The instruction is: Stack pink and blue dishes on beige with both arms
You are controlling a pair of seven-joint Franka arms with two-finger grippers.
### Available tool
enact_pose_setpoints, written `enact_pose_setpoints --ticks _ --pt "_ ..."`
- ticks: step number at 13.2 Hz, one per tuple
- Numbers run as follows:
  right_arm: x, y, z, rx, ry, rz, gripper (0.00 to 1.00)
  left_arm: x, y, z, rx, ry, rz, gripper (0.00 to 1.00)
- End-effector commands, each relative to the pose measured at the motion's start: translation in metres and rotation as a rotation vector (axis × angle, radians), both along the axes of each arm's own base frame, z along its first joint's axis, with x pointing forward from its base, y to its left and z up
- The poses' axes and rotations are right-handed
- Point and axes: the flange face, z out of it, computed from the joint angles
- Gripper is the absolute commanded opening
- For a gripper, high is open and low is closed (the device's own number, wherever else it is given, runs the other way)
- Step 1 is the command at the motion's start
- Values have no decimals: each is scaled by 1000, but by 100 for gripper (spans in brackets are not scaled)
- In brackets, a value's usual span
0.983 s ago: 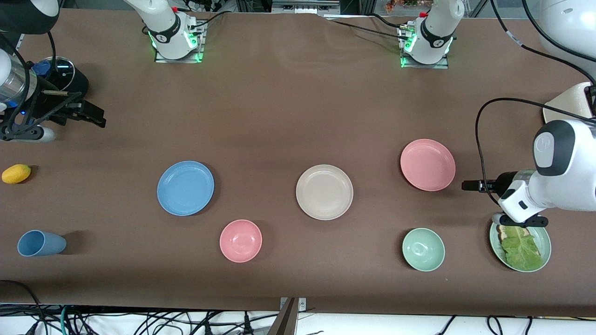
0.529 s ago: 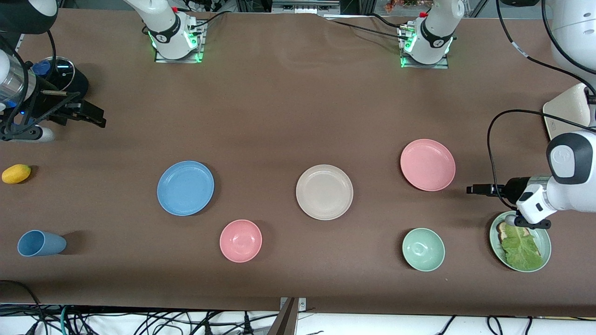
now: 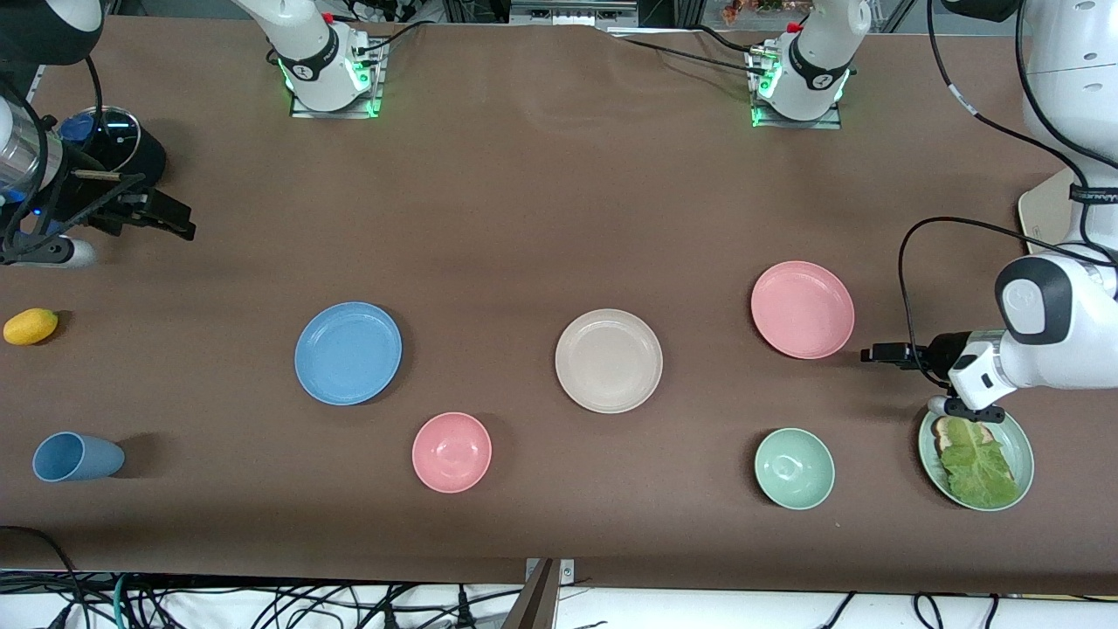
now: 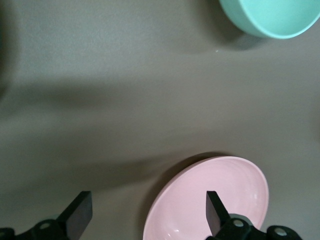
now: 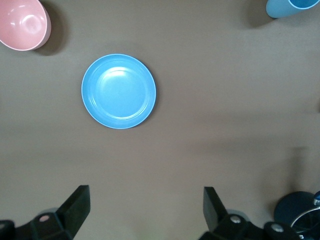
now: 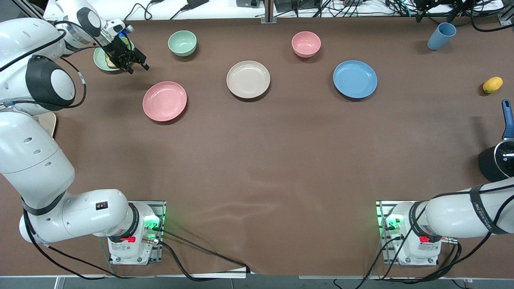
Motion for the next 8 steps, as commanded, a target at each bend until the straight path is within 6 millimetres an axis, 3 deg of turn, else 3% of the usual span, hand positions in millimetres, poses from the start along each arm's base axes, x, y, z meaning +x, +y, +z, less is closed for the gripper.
enact_pose_setpoints --ticks 1,5,8 --pt "3 0 4 20 -2 -9 100 -36 -2 0 -27 -74 -23 100" --pt "4 -3 2 19 1 -15 100 -64 -12 -10 -29 -164 -50 100" --pt "7 0 -4 18 10 -12 100 -88 -15 -32 -63 -224 -64 100"
